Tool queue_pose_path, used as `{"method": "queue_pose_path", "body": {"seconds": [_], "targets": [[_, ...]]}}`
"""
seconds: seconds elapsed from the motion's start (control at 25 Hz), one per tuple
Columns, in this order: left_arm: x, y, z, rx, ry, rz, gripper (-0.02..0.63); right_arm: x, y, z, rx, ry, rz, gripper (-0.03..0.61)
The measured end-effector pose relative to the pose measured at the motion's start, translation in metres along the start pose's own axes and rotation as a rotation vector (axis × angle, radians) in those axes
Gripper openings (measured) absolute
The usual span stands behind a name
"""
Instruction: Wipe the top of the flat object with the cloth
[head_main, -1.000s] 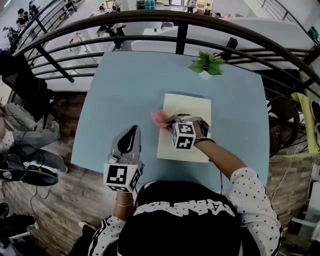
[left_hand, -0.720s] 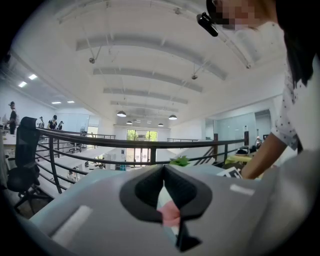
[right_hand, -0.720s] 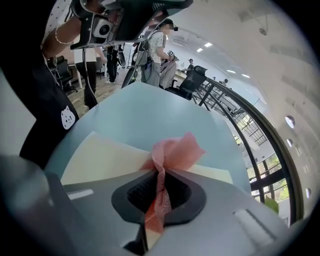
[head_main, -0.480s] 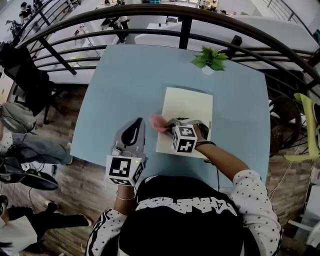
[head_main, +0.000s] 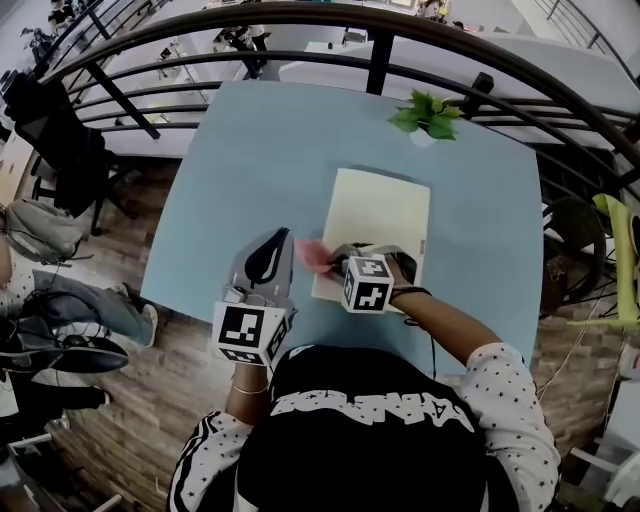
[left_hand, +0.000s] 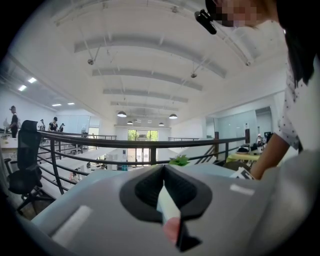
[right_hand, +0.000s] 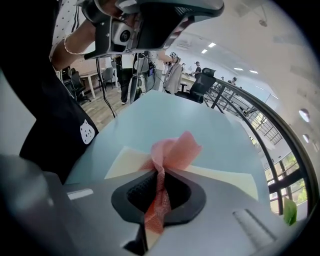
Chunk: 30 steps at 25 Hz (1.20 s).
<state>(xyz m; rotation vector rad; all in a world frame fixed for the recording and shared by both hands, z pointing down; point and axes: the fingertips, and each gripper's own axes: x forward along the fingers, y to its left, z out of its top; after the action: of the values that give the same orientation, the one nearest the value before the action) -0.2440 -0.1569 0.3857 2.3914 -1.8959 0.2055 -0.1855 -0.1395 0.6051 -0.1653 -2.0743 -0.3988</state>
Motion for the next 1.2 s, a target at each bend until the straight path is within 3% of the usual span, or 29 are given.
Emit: {"method": "queue_pose_path", "body": {"seconds": [0.32, 1.0, 1.08, 1.2], "targets": [[-0.003, -0.005, 0.001, 0.006, 0.004, 0.003, 0.000, -0.002, 0.028, 0.011, -0.012, -0.035, 0.060, 0.011], [-0.001, -0.011, 0.001, 0.015, 0.016, 0.002, 0.000, -0.009, 0.039, 0.020, -0.056, -0.113, 0.088, 0.018], [0.000, -0.010, 0.003, 0.016, 0.015, 0.005, 0.000, -0.014, 0.032, 0.022, -0.052, -0.144, 0.075, 0.018], [0.001, -0.007, 0.003, 0.014, 0.018, 0.014, 0.000, -0.024, 0.001, 0.014, -0.013, -0.170, -0.018, 0.018]]}}
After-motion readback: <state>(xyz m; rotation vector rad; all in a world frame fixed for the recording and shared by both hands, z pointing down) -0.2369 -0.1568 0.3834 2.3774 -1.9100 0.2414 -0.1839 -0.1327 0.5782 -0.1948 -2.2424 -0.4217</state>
